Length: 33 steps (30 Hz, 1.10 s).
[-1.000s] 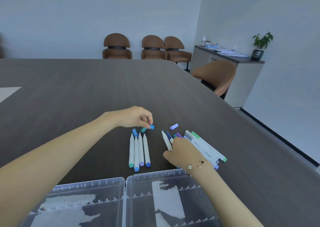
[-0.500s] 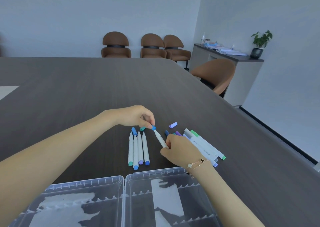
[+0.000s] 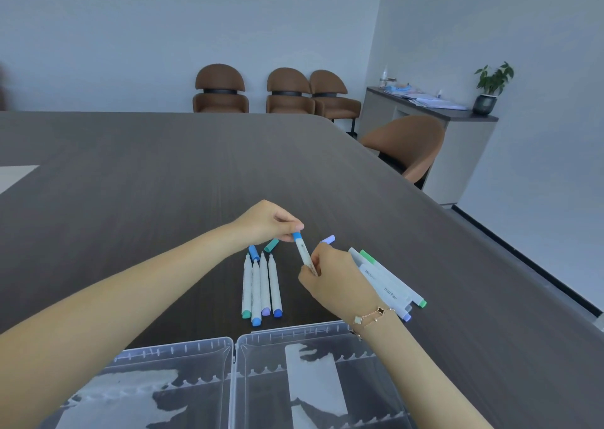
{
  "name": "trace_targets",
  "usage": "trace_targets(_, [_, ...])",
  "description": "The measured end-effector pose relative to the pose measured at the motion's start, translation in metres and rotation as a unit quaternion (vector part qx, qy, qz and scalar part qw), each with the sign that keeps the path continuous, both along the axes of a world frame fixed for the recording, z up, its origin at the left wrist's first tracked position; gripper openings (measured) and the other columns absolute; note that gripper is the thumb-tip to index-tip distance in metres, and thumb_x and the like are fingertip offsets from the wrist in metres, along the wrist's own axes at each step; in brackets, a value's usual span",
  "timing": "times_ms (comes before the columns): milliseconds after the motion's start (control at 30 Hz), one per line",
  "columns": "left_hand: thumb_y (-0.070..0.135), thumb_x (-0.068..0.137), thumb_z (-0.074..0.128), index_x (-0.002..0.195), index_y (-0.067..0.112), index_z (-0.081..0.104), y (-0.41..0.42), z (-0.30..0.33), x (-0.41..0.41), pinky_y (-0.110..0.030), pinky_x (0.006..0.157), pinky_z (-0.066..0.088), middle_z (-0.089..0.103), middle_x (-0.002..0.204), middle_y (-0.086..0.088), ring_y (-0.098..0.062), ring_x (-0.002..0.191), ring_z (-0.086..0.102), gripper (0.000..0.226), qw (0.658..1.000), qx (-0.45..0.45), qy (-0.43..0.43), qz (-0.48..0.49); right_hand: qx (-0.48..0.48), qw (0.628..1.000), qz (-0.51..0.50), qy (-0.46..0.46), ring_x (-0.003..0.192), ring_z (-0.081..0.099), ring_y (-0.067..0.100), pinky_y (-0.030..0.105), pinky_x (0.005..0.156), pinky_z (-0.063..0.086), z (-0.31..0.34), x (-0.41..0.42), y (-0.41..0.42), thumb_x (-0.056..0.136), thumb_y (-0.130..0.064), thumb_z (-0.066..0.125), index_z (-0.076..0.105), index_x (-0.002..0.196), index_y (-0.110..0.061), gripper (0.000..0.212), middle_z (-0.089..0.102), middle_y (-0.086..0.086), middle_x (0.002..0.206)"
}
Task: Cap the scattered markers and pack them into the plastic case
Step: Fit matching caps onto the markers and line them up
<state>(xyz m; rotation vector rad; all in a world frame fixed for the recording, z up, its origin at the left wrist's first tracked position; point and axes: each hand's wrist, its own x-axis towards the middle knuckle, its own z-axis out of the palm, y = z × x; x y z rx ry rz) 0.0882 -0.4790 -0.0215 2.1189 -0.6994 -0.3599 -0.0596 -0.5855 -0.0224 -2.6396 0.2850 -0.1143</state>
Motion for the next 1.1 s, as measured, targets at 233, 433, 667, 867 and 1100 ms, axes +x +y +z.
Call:
trace_targets(233, [0.028,0.089,0.063,0.105,0.016,0.073,-0.007,0.002,-0.004,-0.009,0.067,0.047,0.071,0.099,0.005,0.002,0.072,0.064,0.022,0.998,0.049,-0.032,0.006,0.07,0.997,-0.02,0.022,0.055,0.04,0.008,0.009,0.049,0.026,-0.002,0.001,0.001,0.096,-0.023,0.049,0.039,0.073,-0.02,0.025,0.039,-0.004,0.065])
trace_targets(433, [0.031,0.089,0.062,0.105,0.015,0.073,-0.005,0.005,-0.003,-0.013,0.072,0.05,0.072,0.1,0.001,-0.004,0.078,0.067,0.025,0.996,0.087,-0.029,-0.01,0.078,0.996,-0.034,0.024,0.05,0.037,0.009,0.011,0.045,0.023,0.003,0.003,0.0,0.095,-0.021,0.048,0.034,0.063,-0.02,0.035,0.037,-0.002,0.061])
trace_targets(667, [0.016,0.094,0.054,0.109,0.012,0.07,0.025,0.026,0.017,-0.017,0.082,0.042,0.068,0.109,0.001,-0.013,0.097,0.063,0.023,0.974,0.166,-0.14,0.058,-0.049,0.993,-0.037,0.104,0.091,0.06,0.013,0.022,0.083,0.049,-0.006,-0.003,0.001,0.096,-0.031,0.048,0.056,0.113,-0.011,0.027,0.056,0.002,0.092])
trace_targets(867, [0.018,0.094,0.051,0.102,0.007,0.069,0.045,0.011,0.021,-0.018,0.066,0.047,0.068,0.101,-0.005,-0.014,0.08,0.061,0.022,0.965,0.223,-0.107,0.088,-0.048,0.996,0.08,0.012,0.107,0.058,0.018,0.028,0.094,0.048,-0.006,-0.003,0.029,0.094,-0.039,0.05,0.044,0.13,-0.02,0.041,0.055,0.005,0.125])
trace_targets(1100, [0.031,0.095,0.052,0.116,0.011,0.059,0.029,0.004,0.022,-0.029,0.087,0.049,0.058,0.117,-0.003,-0.017,0.096,0.057,0.03,0.967,0.224,-0.095,0.075,-0.079,0.994,0.049,0.064,0.115,0.057,0.022,0.033,0.098,0.048,-0.013,-0.002,0.03,0.096,-0.026,0.05,0.036,0.138,-0.017,0.044,0.048,0.007,0.136])
